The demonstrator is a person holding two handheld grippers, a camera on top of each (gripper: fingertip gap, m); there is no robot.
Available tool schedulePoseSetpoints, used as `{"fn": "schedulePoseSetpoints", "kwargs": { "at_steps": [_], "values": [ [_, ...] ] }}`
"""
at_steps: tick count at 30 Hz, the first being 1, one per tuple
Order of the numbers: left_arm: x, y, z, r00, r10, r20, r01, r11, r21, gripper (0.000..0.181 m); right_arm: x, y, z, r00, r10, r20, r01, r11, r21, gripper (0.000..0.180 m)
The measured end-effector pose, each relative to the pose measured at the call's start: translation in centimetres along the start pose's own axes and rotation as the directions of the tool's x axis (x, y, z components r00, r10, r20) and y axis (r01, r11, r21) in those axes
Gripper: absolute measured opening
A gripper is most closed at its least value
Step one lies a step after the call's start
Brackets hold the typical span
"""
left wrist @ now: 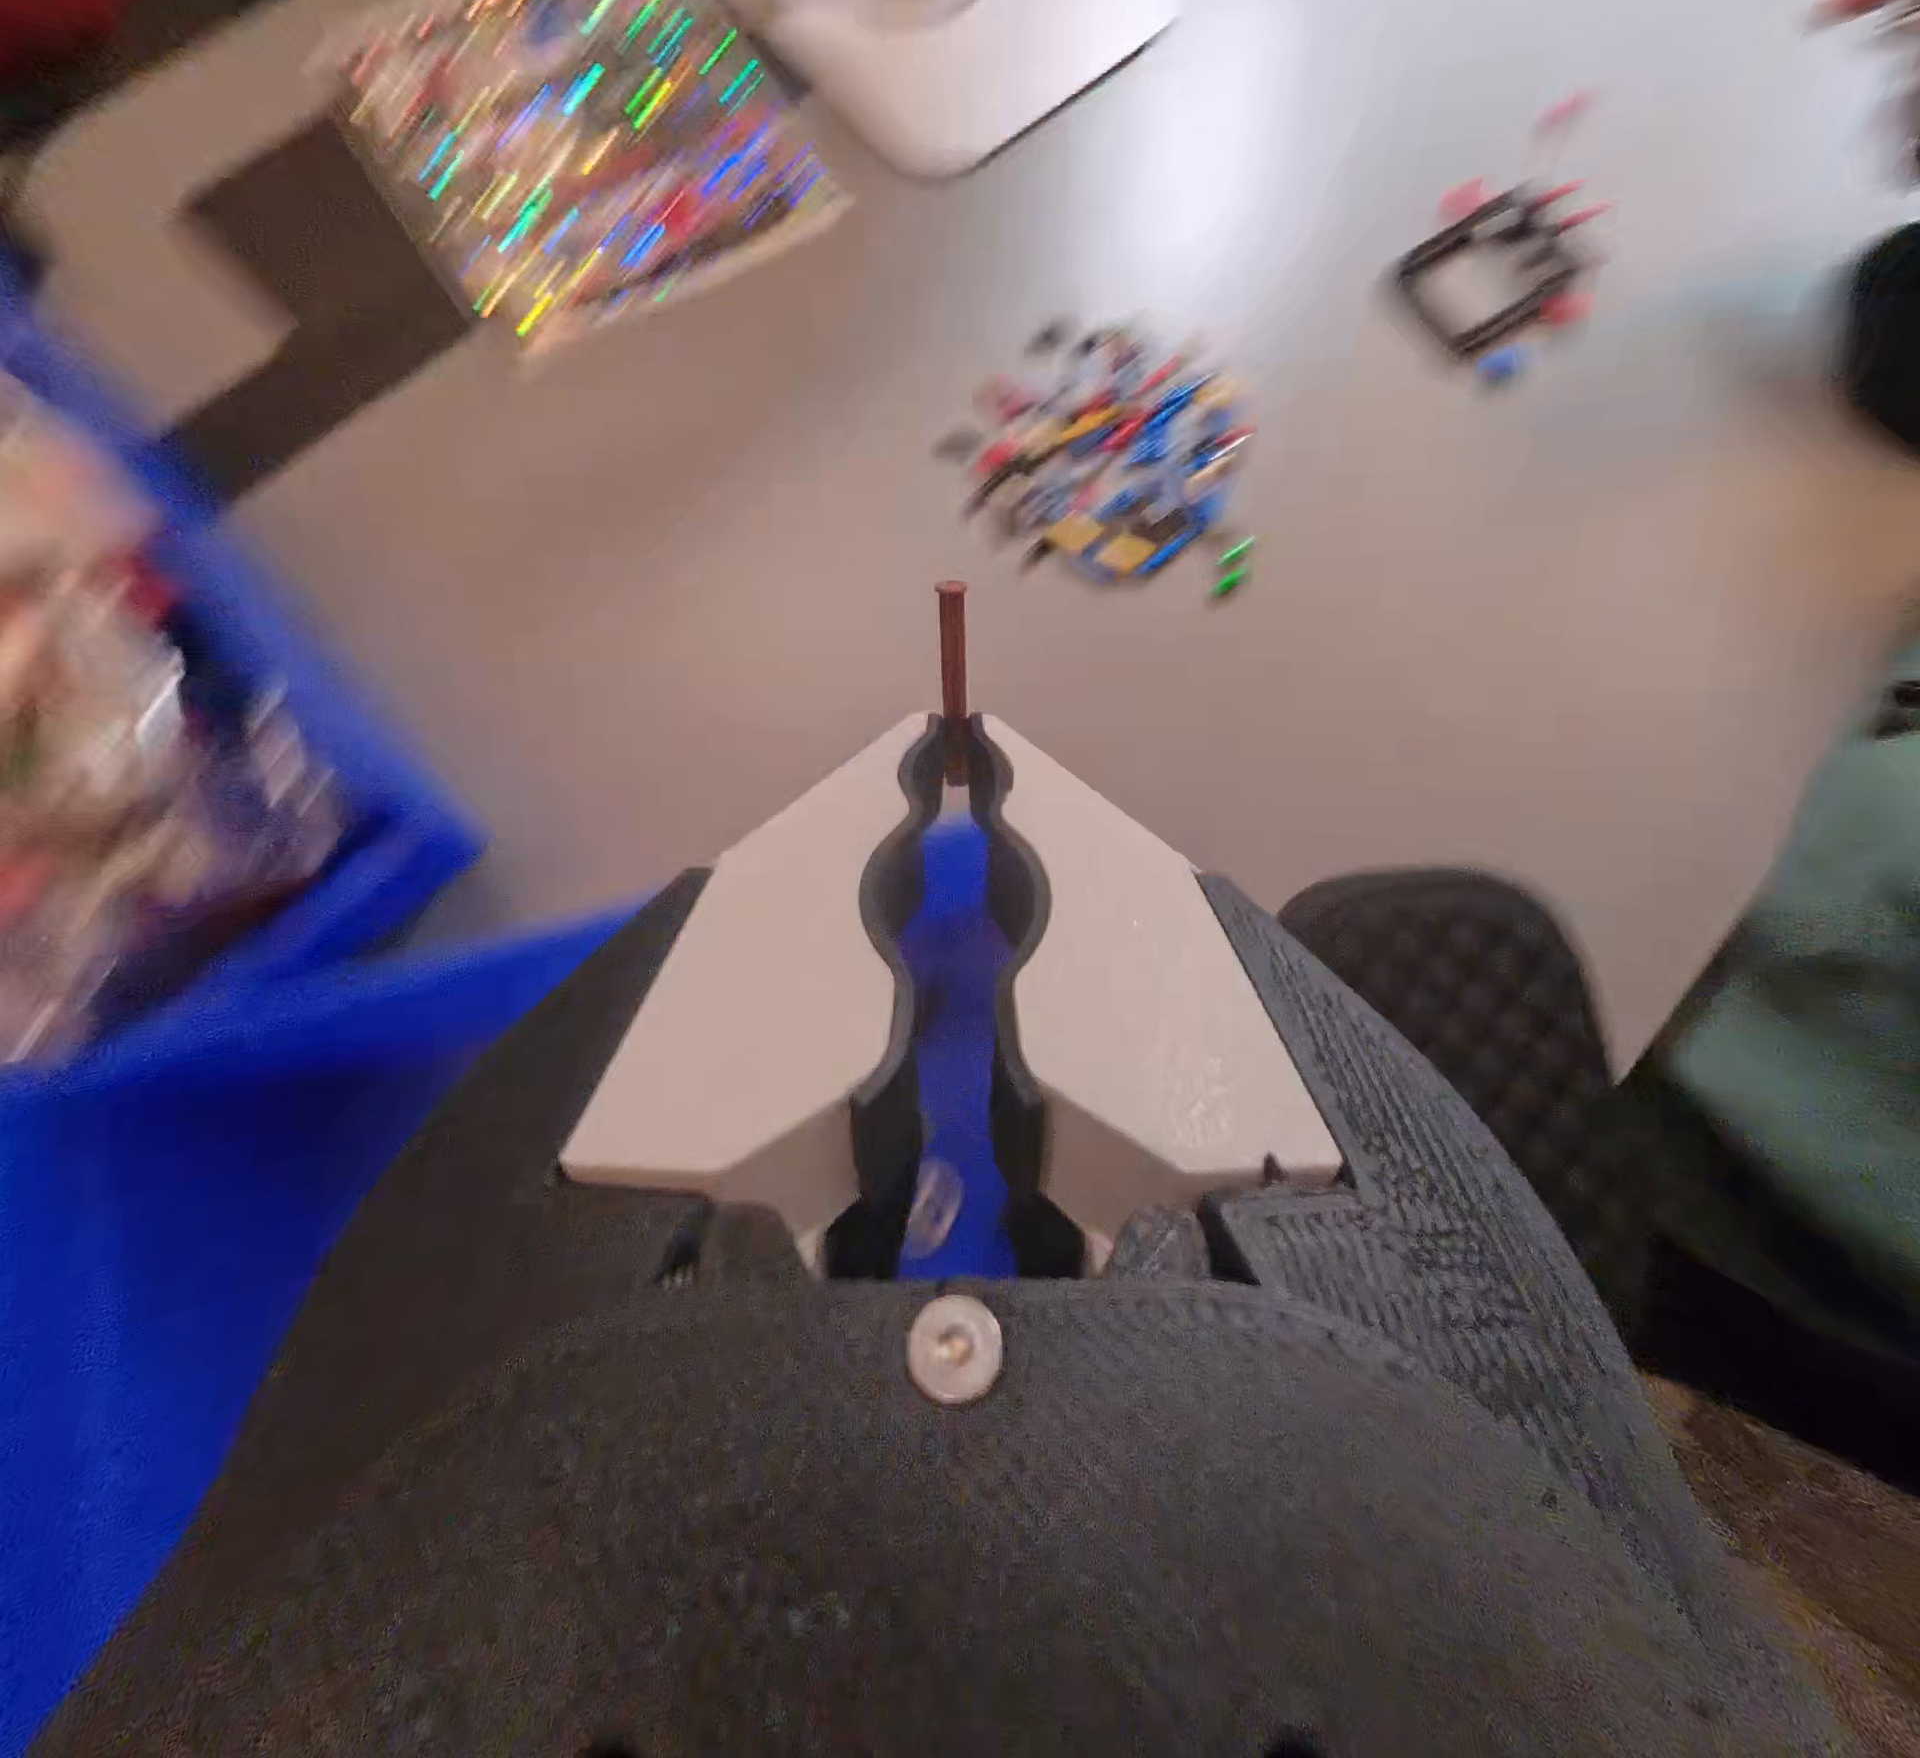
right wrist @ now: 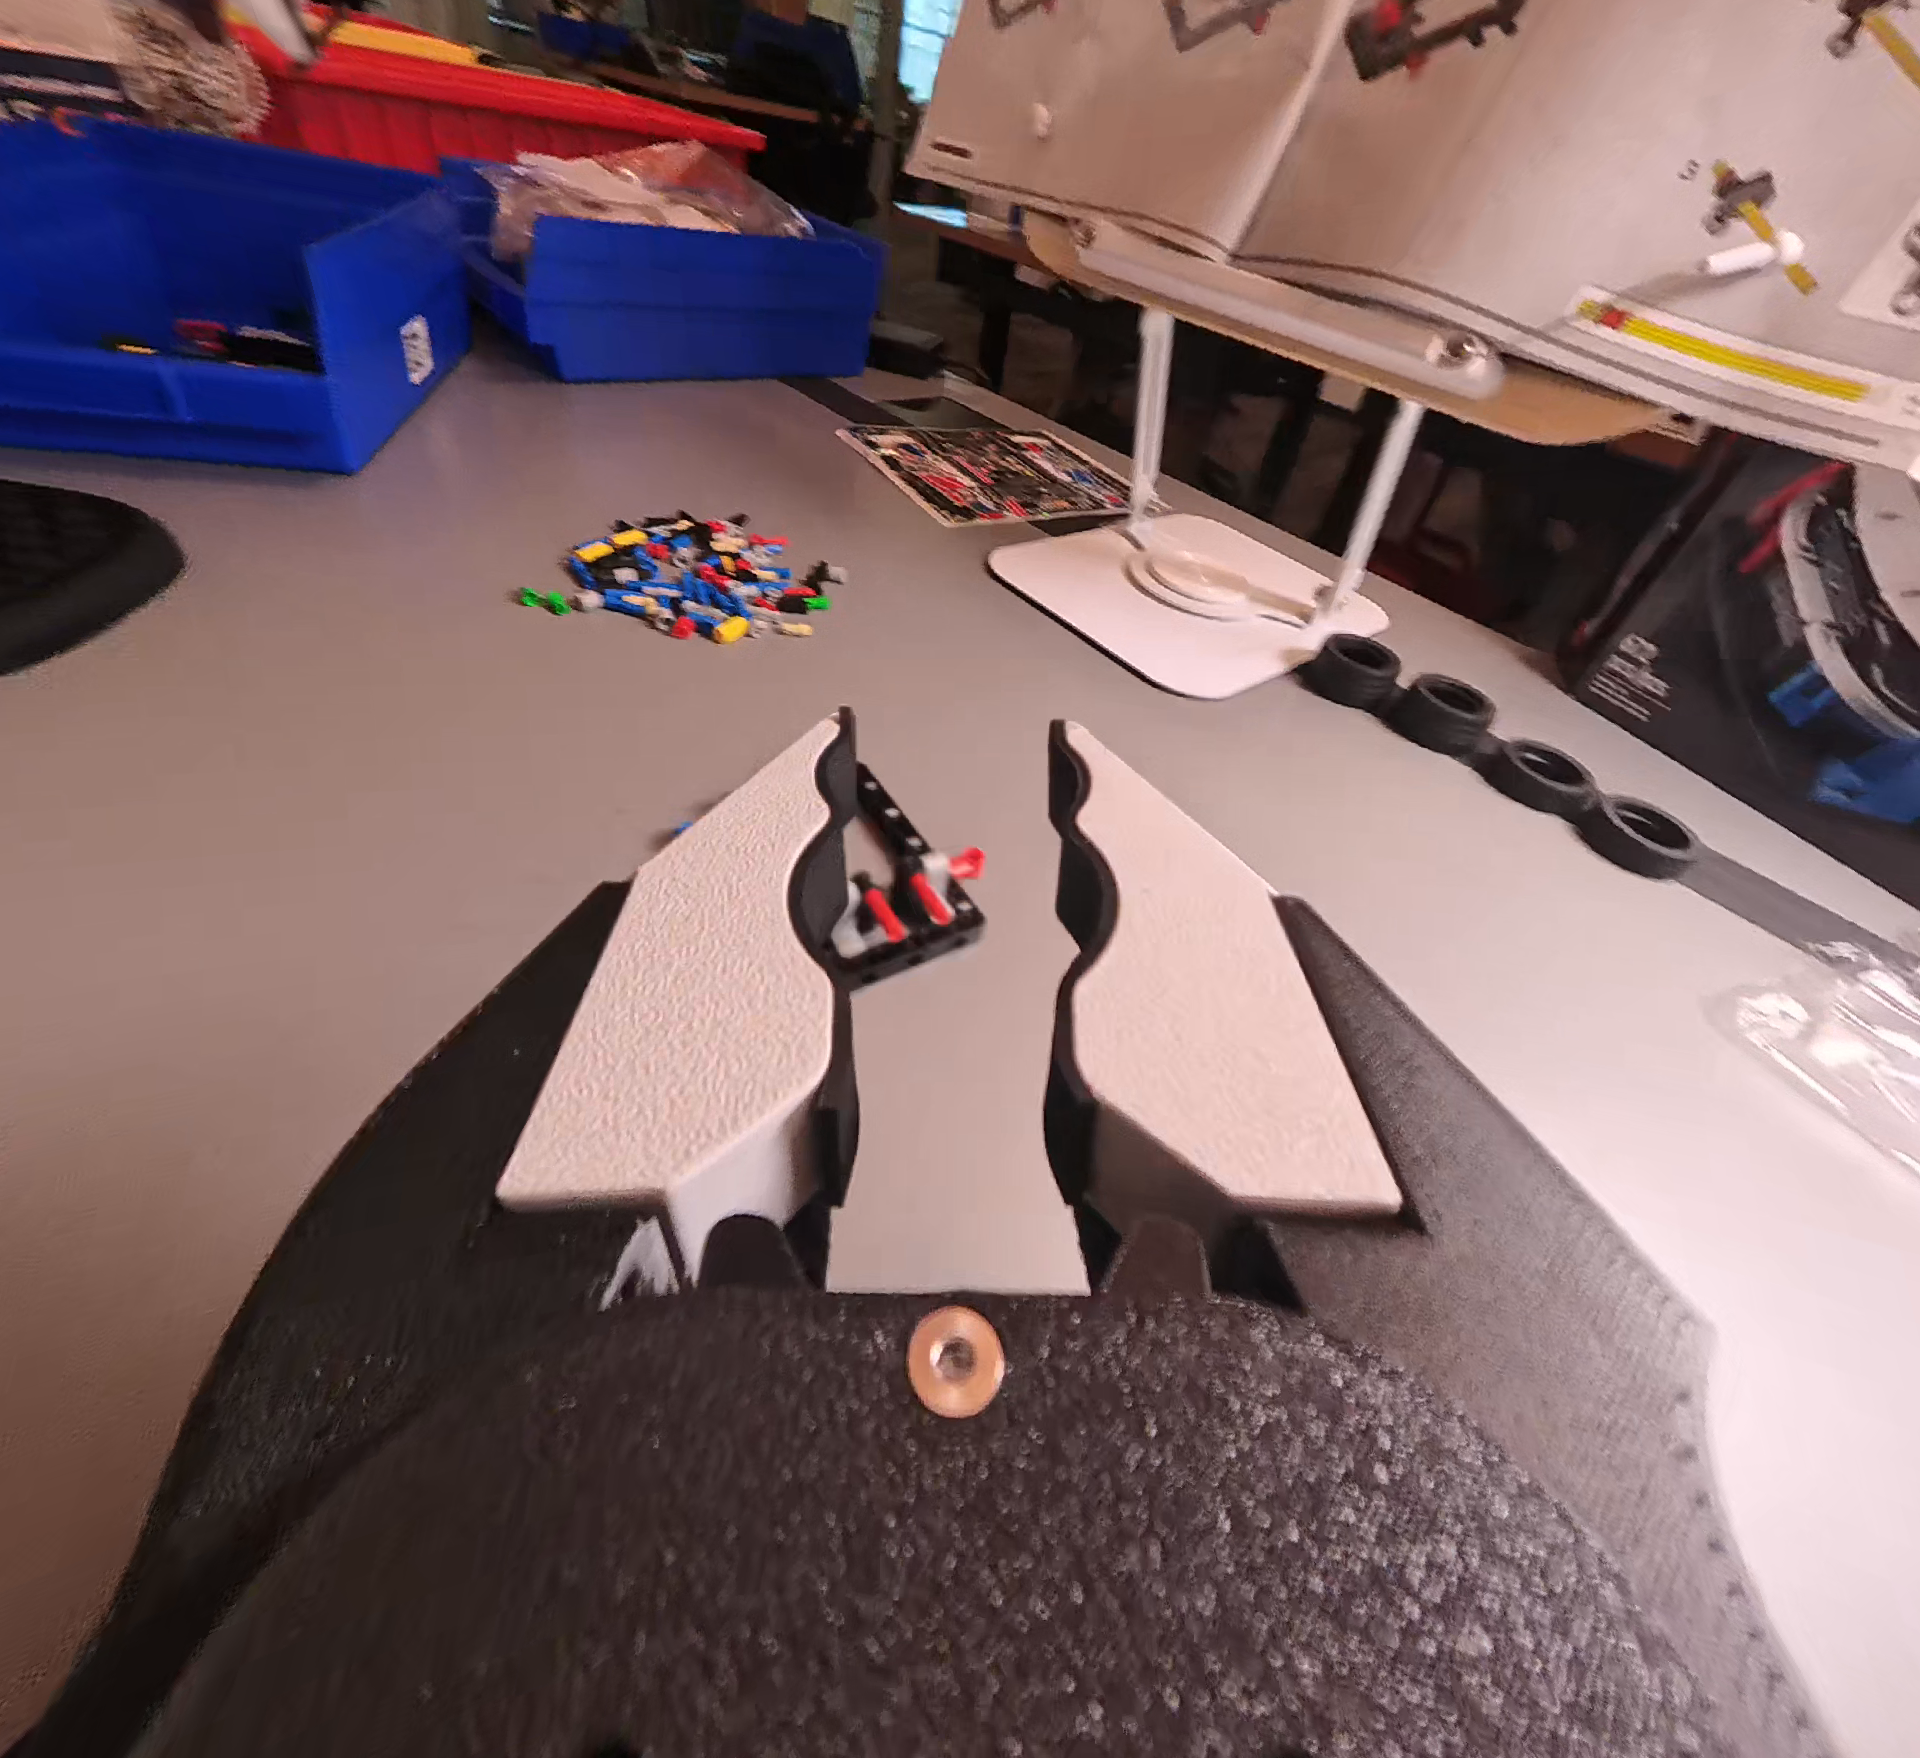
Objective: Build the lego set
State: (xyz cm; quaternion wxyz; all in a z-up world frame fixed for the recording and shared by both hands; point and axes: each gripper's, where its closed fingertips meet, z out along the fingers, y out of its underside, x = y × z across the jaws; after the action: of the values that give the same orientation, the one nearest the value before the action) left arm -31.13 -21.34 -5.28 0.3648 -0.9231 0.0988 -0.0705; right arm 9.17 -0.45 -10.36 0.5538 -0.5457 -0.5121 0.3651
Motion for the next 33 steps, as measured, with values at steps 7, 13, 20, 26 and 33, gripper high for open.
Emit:
{"fn": "schedulePoseSetpoints", "kwargs": {
  "at_steps": [7, 13, 20, 26, 33],
  "values": [
    [21.4, -8.5, 10.0, 0.883, 0.309, -0.353, -0.182, 0.920, 0.348, 0.003, -6.4, -3.8, 0.5, 0.953, 0.125, 0.276, -0.159, 0.982, 0.103, 0.029],
    [31.1, -8.8, 17.0, 0.714, 0.394, -0.578, -0.200, 0.907, 0.372, 0.003, -8.8, -3.6, 1.0, 0.917, 0.145, 0.372, -0.180, 0.982, 0.063, 0.029],
    [33.6, -6.8, 20.2, 0.654, 0.408, -0.637, -0.277, 0.913, 0.300, 0.003, -10.7, -0.9, 1.4, 0.863, 0.166, 0.477, -0.162, 0.985, -0.049, 0.026],
    [32.9, -5.3, 20.8, 0.649, 0.374, -0.663, -0.254, 0.927, 0.275, 0.003, -11.5, 0.5, 1.8, 0.838, 0.175, 0.517, -0.136, 0.984, -0.113, 0.003],
    [31.7, -3.9, 22.8, 0.672, 0.368, -0.642, -0.298, 0.929, 0.221, 0.002, -11.4, 4.7, 2.4, 0.853, -0.043, 0.520, 0.181, 0.959, -0.218, 0.003]
  ]
}}
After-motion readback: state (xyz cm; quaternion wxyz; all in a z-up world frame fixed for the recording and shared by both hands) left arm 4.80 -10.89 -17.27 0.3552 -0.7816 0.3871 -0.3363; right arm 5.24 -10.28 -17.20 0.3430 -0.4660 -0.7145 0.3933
